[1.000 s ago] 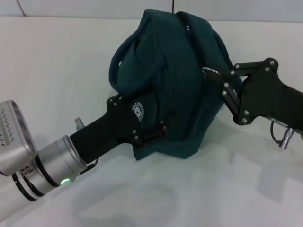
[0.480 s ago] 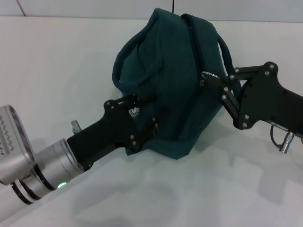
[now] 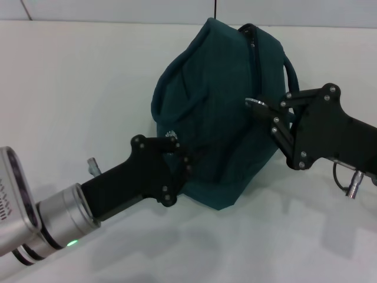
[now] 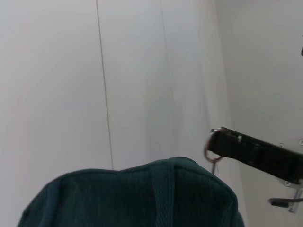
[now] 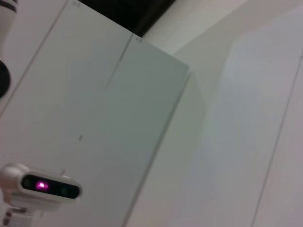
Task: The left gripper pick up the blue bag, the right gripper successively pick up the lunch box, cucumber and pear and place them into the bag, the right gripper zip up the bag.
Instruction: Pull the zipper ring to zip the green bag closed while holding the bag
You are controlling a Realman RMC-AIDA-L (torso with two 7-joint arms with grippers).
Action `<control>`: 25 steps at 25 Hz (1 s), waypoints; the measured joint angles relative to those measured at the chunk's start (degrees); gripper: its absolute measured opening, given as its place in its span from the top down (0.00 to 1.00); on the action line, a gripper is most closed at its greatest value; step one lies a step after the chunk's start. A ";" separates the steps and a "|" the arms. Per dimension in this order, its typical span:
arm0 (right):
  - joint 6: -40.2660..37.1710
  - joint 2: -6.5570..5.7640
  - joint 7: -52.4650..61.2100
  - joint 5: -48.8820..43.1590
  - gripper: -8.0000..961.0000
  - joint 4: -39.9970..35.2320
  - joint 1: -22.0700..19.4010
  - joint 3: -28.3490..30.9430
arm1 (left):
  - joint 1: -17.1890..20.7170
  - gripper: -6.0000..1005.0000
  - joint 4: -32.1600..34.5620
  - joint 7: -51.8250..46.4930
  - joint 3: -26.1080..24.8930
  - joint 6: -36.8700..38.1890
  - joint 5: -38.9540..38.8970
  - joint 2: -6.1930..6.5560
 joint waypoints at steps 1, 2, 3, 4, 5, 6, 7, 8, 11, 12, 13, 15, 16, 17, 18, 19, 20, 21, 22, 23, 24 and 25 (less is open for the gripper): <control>-0.14 -0.01 0.02 0.00 0.98 0.03 0.05 -0.12 | 0.40 0.82 0.59 0.01 -0.05 0.03 -0.18 0.04; -0.28 -0.03 0.05 0.04 0.98 0.07 0.11 -0.30 | 0.82 0.85 1.25 0.01 -0.13 0.02 -0.32 0.07; -0.36 -0.04 0.07 0.10 0.98 0.10 0.13 -0.39 | 1.33 0.87 1.96 0.01 -0.22 -0.06 -0.37 0.07; -0.51 -0.05 0.07 0.11 0.98 0.12 0.14 -0.41 | 1.82 0.90 2.59 0.15 -0.27 -0.11 -0.44 0.05; -0.59 -0.05 0.09 0.20 0.98 0.18 0.14 -0.41 | 2.12 0.93 2.98 0.32 -0.29 -0.17 -0.48 0.03; -0.61 -0.04 0.14 0.39 0.98 0.26 0.15 -0.41 | 2.49 0.93 3.52 0.64 -0.29 -0.23 -0.49 0.02; -0.60 -0.02 0.18 0.94 0.98 0.37 0.14 -0.38 | 2.73 0.93 3.90 0.98 -0.23 -0.36 -0.49 0.02; -0.58 0.03 0.23 1.95 0.98 0.73 0.11 -0.39 | 2.90 0.93 4.18 1.32 -0.16 -0.60 -0.44 0.03; -0.68 0.06 0.26 3.76 0.98 1.57 0.09 -0.45 | 3.02 0.93 4.46 1.68 -0.11 -2.02 -0.22 0.12; -0.80 0.11 0.29 5.09 0.98 2.21 0.11 -0.48 | 3.07 0.92 4.63 1.70 -0.09 -2.62 -0.16 0.13; -0.76 0.13 0.43 6.69 0.98 2.81 0.15 -0.50 | 3.07 0.92 4.63 1.70 -0.09 -2.62 -0.16 0.13; 0.00 0.14 0.79 9.45 0.98 3.61 0.22 -0.43 | 3.30 0.92 5.08 1.73 0.16 -3.85 0.24 0.16; 0.07 0.14 0.80 9.80 0.98 3.73 0.24 -0.41 | 3.34 0.91 5.22 1.75 0.23 -3.97 0.36 0.18; 0.20 0.14 0.81 10.32 0.98 3.93 0.27 -0.38 | 3.45 0.91 5.43 1.77 0.47 -4.04 0.58 0.22; 0.40 0.13 0.79 11.46 0.98 4.41 0.31 -0.29 | 3.53 0.91 5.59 1.78 0.72 -4.08 0.72 0.26; 0.58 0.14 0.71 12.20 0.98 4.83 0.37 -0.13 | 3.60 0.91 5.79 1.78 1.20 -4.09 0.82 0.39; 0.79 0.14 0.58 12.91 0.98 5.22 0.47 0.00 | 3.66 0.90 6.03 1.72 1.60 -4.05 0.88 0.52; 1.11 0.12 0.45 13.54 0.98 5.61 0.54 0.06 | 3.81 0.90 6.37 1.56 2.01 -3.94 0.91 0.65; 1.36 0.10 0.31 13.80 0.98 5.82 0.62 0.15 | 4.04 0.90 6.79 1.45 2.13 -3.79 0.92 0.68; 1.65 0.08 0.17 14.04 0.98 6.06 0.70 0.27 | 4.48 0.90 7.41 1.35 2.23 -3.63 0.95 0.71; 1.91 0.07 -0.25 14.32 0.98 6.31 0.73 0.36 | 5.06 0.89 8.15 1.33 2.25 -3.48 0.96 0.72; 2.05 0.07 -0.64 14.61 0.98 6.49 0.75 0.43 | 5.44 0.89 8.71 1.33 2.25 -3.40 0.96 0.71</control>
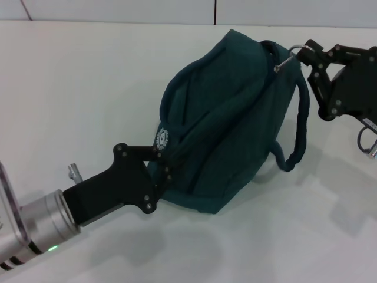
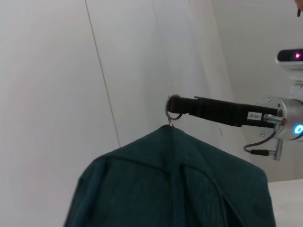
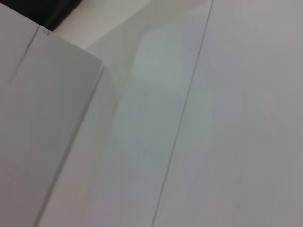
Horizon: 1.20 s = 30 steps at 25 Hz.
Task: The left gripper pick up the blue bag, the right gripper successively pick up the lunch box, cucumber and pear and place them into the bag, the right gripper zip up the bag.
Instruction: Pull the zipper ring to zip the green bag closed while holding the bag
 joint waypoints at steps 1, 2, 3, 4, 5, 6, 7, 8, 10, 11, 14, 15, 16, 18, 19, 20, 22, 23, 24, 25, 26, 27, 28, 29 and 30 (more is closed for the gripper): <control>0.03 0.01 -0.64 0.47 0.98 0.27 0.00 0.03 | 0.36 0.89 0.47 -0.01 0.01 0.06 0.00 0.00; 0.03 0.03 -1.11 0.86 0.98 0.45 -0.02 0.05 | 0.52 0.88 0.69 -0.05 0.02 0.07 0.00 -0.01; 0.04 0.05 -1.35 1.07 0.98 0.55 -0.05 0.05 | 0.67 0.88 0.87 -0.17 0.02 0.08 0.01 -0.01; 0.04 0.05 -1.48 1.24 0.98 0.59 -0.09 0.08 | 0.70 0.88 0.96 -0.26 0.02 0.08 0.01 0.00; 0.03 0.06 -1.51 1.33 0.98 0.60 -0.14 0.11 | 0.73 0.88 0.97 -0.34 0.02 0.08 0.02 0.02; 0.01 0.06 -1.52 1.37 0.98 0.60 -0.16 0.10 | 0.75 0.87 1.01 -0.42 0.02 0.09 0.01 0.05; -0.07 0.06 -1.52 1.39 0.98 0.60 -0.17 0.03 | 0.78 0.87 1.04 -0.44 0.01 0.09 -0.01 0.05; -0.16 0.06 -1.53 1.40 0.98 0.60 -0.18 -0.06 | 0.87 0.87 1.05 -0.42 -0.09 0.09 -0.18 0.04; -0.53 0.06 -1.54 1.39 0.98 0.60 -0.19 -0.39 | 1.06 0.86 1.02 -0.34 -0.34 0.17 -0.78 -0.10; -0.78 0.06 -1.59 1.35 0.98 0.58 -0.20 -0.56 | 1.13 0.86 0.89 -0.23 -0.43 0.34 -1.28 -0.24; -1.38 0.06 -1.85 1.28 0.98 0.38 -0.24 -0.96 | 1.21 0.85 0.53 -0.04 -0.47 0.78 -2.38 -0.44; -2.01 0.06 -2.07 1.30 0.98 0.09 -0.35 -1.39 | 1.25 0.85 -0.16 0.06 -0.48 1.31 -3.63 -0.56; -2.08 0.07 -2.11 1.33 0.98 0.07 -0.37 -1.46 | 1.25 0.85 -0.16 0.06 -0.48 1.31 -3.63 -0.56; -2.30 0.06 -2.32 1.41 0.98 -0.03 -0.38 -1.61 | 1.32 0.84 -0.94 -0.55 -0.49 2.53 -5.08 -0.61; -2.37 0.06 -2.44 1.41 0.98 -0.07 -0.39 -1.62 | 1.34 0.82 -0.94 -1.27 -0.47 3.02 -5.12 -0.61; -2.50 0.06 -2.60 1.37 0.98 -0.10 -0.39 -1.64 | 1.34 0.80 -0.92 -2.18 -0.43 3.54 -5.14 -0.59; -2.64 0.06 -2.73 1.32 0.98 -0.11 -0.31 -1.77 | 1.03 0.76 -0.58 -5.17 -0.30 4.52 -5.11 -0.41; -2.65 0.06 -2.74 1.31 0.98 -0.12 -0.24 -1.92 | 0.58 0.74 -0.35 -7.27 -0.22 4.86 -5.01 -0.26; -2.65 0.06 -2.75 1.33 0.98 -0.13 -0.17 -2.06 | 0.14 0.72 -0.13 -8.79 -0.18 5.01 -4.89 -0.14; -2.65 0.06 -2.75 1.35 0.98 -0.15 -0.13 -2.16 | -0.41 0.70 0.24 -10.74 -0.14 5.11 -4.79 -0.03; -2.65 0.06 -2.76 1.42 0.98 -0.17 -0.10 -2.21 | -0.82 0.68 0.96 -12.45 -0.12 5.24 -4.69 0.05; -2.65 0.06 -2.76 1.46 0.98 -0.18 -0.08 -2.23 | -1.08 0.66 2.10 -14.34 -0.07 5.44 -4.55 0.07; -2.65 0.07 -2.76 1.48 0.98 -0.19 -0.08 -2.23 | -1.26 0.64 3.33 -15.91 -0.01 5.63 -4.41 0.07; -2.65 0.06 -2.76 1.48 0.98 -0.20 -0.07 -2.24 | -1.37 0.62 4.67 -17.52 0.03 5.76 -4.12 0.06; -2.65 0.06 -2.76 1.48 0.98 -0.20 -0.07 -2.23 | -1.53 0.58 6.23 -19.25 0.08 5.85 -3.60 0.02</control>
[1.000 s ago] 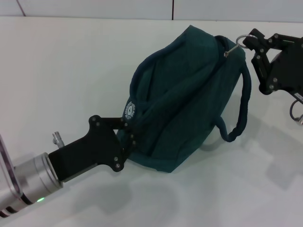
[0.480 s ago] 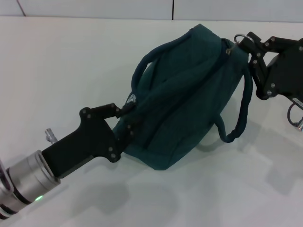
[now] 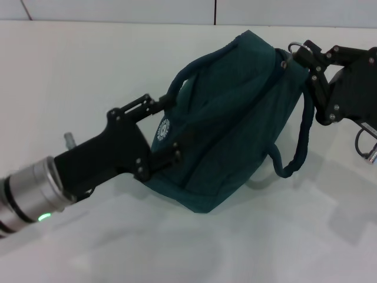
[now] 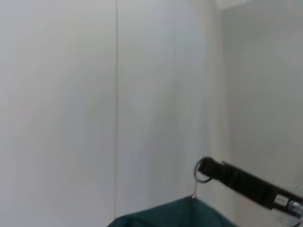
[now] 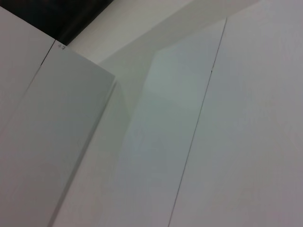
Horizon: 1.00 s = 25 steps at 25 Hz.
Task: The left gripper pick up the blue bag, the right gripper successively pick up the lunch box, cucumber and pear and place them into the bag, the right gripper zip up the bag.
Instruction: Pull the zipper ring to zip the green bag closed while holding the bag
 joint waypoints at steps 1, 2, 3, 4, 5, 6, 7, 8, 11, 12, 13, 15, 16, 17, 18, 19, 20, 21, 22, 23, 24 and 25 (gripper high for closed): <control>0.02 0.00 0.00 0.00 0.98 0.00 0.03 0.00 | -0.40 0.53 1.30 -1.60 0.05 0.00 0.67 -0.05; 0.05 0.00 0.00 0.00 0.98 0.00 0.05 -0.01 | -1.08 0.49 2.30 -3.03 0.05 -0.03 1.46 -0.06; 0.07 0.00 0.00 0.00 0.98 0.00 0.08 -0.03 | -1.85 0.45 2.93 -4.34 0.06 -0.09 2.29 -0.05; 0.07 0.00 0.00 0.00 0.98 0.01 0.11 -0.05 | -2.90 0.40 3.11 -5.47 0.08 -0.17 3.05 -0.02; 0.06 0.00 0.00 0.00 0.98 0.05 0.13 -0.07 | -3.75 0.36 3.19 -6.24 0.08 -0.29 3.57 0.03; 0.06 0.00 0.00 -0.01 0.98 0.10 0.15 -0.09 | -4.65 0.31 3.21 -6.90 0.11 -0.44 4.13 0.04; 0.08 0.00 0.00 -0.01 0.98 0.11 0.17 -0.21 | -5.23 0.27 3.30 -7.29 0.13 -0.64 4.41 0.04; 0.19 0.00 0.00 -0.01 0.98 0.12 0.18 -0.46 | -5.97 0.23 3.47 -7.80 0.15 -1.00 4.71 0.03; 0.35 0.00 0.00 0.18 0.98 0.05 0.21 -1.10 | -7.24 0.13 3.72 -8.87 0.15 -2.48 4.94 -0.22; 0.34 0.00 0.01 0.18 0.98 0.03 0.24 -1.21 | -7.95 0.13 3.50 -9.19 0.15 -3.43 4.96 -0.29; 0.30 0.00 0.01 0.18 0.98 0.01 0.26 -1.33 | -8.08 0.13 3.45 -9.30 0.15 -3.69 4.96 -0.29; 0.20 0.00 0.01 0.18 0.98 0.00 0.27 -1.55 | -8.50 0.12 3.35 -9.80 0.06 -4.89 4.77 -0.32; 0.19 0.00 0.01 0.18 0.98 -0.01 0.28 -1.62 | -8.55 0.12 3.37 -10.00 0.02 -5.31 4.63 -0.34; 0.18 0.00 0.00 0.18 0.98 -0.01 0.28 -1.66 | -8.58 0.12 3.39 -10.02 0.01 -5.61 4.56 -0.36; 0.18 0.00 0.00 0.17 0.98 -0.01 0.28 -1.69 | -8.58 0.12 3.39 -9.94 0.01 -5.88 4.54 -0.38; 0.18 0.00 0.00 0.16 0.98 -0.01 0.28 -1.73 | -8.58 0.13 3.32 -9.67 0.06 -6.16 4.60 -0.39; 0.13 0.00 0.00 0.15 0.98 -0.01 0.28 -1.80 | -8.52 0.15 3.27 -9.46 0.07 -6.28 4.63 -0.41; 0.07 0.00 0.00 0.15 0.98 -0.01 0.28 -1.88 | -8.42 0.17 3.23 -9.21 0.09 -6.39 4.66 -0.44; 0.02 0.00 0.00 0.15 0.98 -0.01 0.28 -2.08 | -8.29 0.19 3.21 -8.85 0.09 -6.45 4.66 -0.46; 0.01 0.00 0.00 0.15 0.98 -0.01 0.28 -2.21 | -8.23 0.21 3.21 -8.44 0.09 -6.45 4.66 -0.48; 0.03 0.00 0.00 0.16 0.98 -0.01 0.28 -2.33 | -8.18 0.22 3.21 -8.03 0.13 -6.46 4.70 -0.50; 0.12 0.00 0.00 0.16 0.98 -0.01 0.28 -2.36 | -8.16 0.24 3.21 -7.69 0.21 -6.46 4.77 -0.50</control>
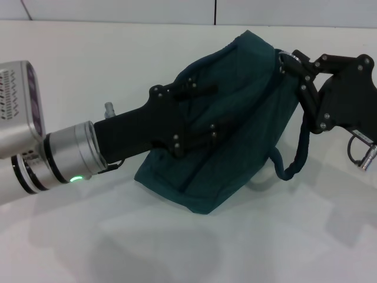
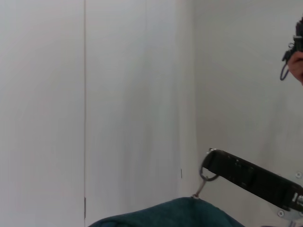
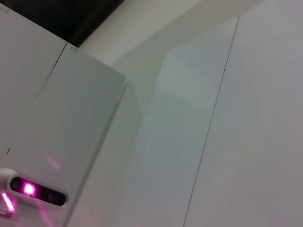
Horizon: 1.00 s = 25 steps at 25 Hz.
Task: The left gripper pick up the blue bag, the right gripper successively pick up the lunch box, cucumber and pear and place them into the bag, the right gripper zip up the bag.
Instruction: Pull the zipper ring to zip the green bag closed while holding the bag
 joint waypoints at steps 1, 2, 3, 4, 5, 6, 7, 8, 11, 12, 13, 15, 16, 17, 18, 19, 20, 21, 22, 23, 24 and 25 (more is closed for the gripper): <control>0.14 0.00 0.00 0.00 0.98 0.00 0.00 -0.02 | 0.06 0.26 0.00 0.56 0.17 -0.01 0.10 -0.01; 0.19 0.00 0.00 0.00 0.98 0.01 0.01 -0.02 | 0.13 0.28 -0.04 1.09 0.35 -0.01 0.14 -0.01; 0.19 0.00 0.00 0.00 0.98 0.01 0.06 -0.02 | 0.20 0.29 -0.22 1.64 0.47 -0.01 0.14 -0.04; 0.16 0.00 0.00 0.00 0.98 0.00 0.09 -0.02 | 0.25 0.31 -0.38 2.29 0.51 0.01 0.11 -0.08; 0.05 0.00 0.00 0.00 0.98 0.00 0.13 -0.02 | 0.29 0.35 -0.56 2.95 0.54 0.04 0.08 -0.14; -0.07 0.00 0.00 0.00 0.98 0.07 0.15 -0.02 | 0.32 0.38 -0.76 3.93 0.54 0.15 0.01 -0.23; -0.14 0.00 0.00 -0.06 0.98 0.28 0.20 -0.01 | 0.32 0.41 -0.95 4.58 0.54 0.23 -0.05 -0.30; -0.14 0.00 0.00 -0.13 0.98 0.35 0.22 -0.01 | 0.33 0.45 -1.31 5.53 0.54 0.30 -0.13 -0.38; -0.13 0.00 0.00 -0.28 0.98 0.49 0.32 -0.01 | 0.17 0.57 -2.42 7.72 0.54 0.42 -0.49 -0.43; -0.13 0.00 0.00 -0.29 0.98 0.50 0.35 -0.01 | 0.15 0.61 -2.71 8.45 0.53 0.44 -0.56 -0.45; -0.15 0.00 0.00 -0.29 0.98 0.51 0.35 -0.01 | 0.14 0.66 -2.89 8.94 0.51 0.44 -0.57 -0.46; -0.16 0.00 0.01 -0.29 0.98 0.57 0.38 -0.03 | 0.10 0.76 -3.69 10.46 0.40 0.46 -0.87 -0.55; -0.16 0.00 0.01 -0.29 0.98 0.59 0.40 -0.17 | 0.06 0.78 -4.37 11.79 0.38 0.53 -1.31 -0.59; -0.16 0.00 0.01 -0.32 0.98 0.61 0.44 -0.34 | 0.11 0.79 -4.76 12.89 0.39 0.73 -1.67 -0.60; -0.16 0.00 0.01 -0.41 0.98 0.62 0.48 -0.64 | 0.18 0.81 -5.01 13.81 0.44 0.96 -1.94 -0.61; -0.17 0.00 -0.01 -0.46 0.98 0.63 0.56 -1.01 | 0.35 0.83 -5.12 14.62 0.44 1.38 -1.95 -0.61; -0.21 0.00 -0.03 -0.52 0.98 0.64 0.63 -1.36 | 0.61 0.85 -5.17 15.40 0.44 1.87 -1.95 -0.57; -0.34 0.00 -0.04 -0.56 0.98 0.65 0.67 -1.67 | 0.87 0.86 -5.20 16.11 0.44 2.33 -1.93 -0.51; -0.53 0.00 -0.06 -0.59 0.98 0.65 0.69 -1.88 | 1.25 0.87 -5.21 17.08 0.44 2.91 -1.86 -0.43; -0.76 0.00 -0.06 -0.60 0.98 0.64 0.71 -2.08 | 1.68 0.87 -5.23 18.11 0.44 3.47 -1.78 -0.36; -1.00 0.00 -0.04 -0.61 0.98 0.62 0.71 -2.23 | 2.10 0.87 -5.23 19.27 0.45 4.07 -1.67 -0.32; -1.16 0.00 0.02 -0.61 0.98 0.59 0.71 -2.35 | 2.60 0.87 -5.22 20.50 0.49 4.74 -1.56 -0.28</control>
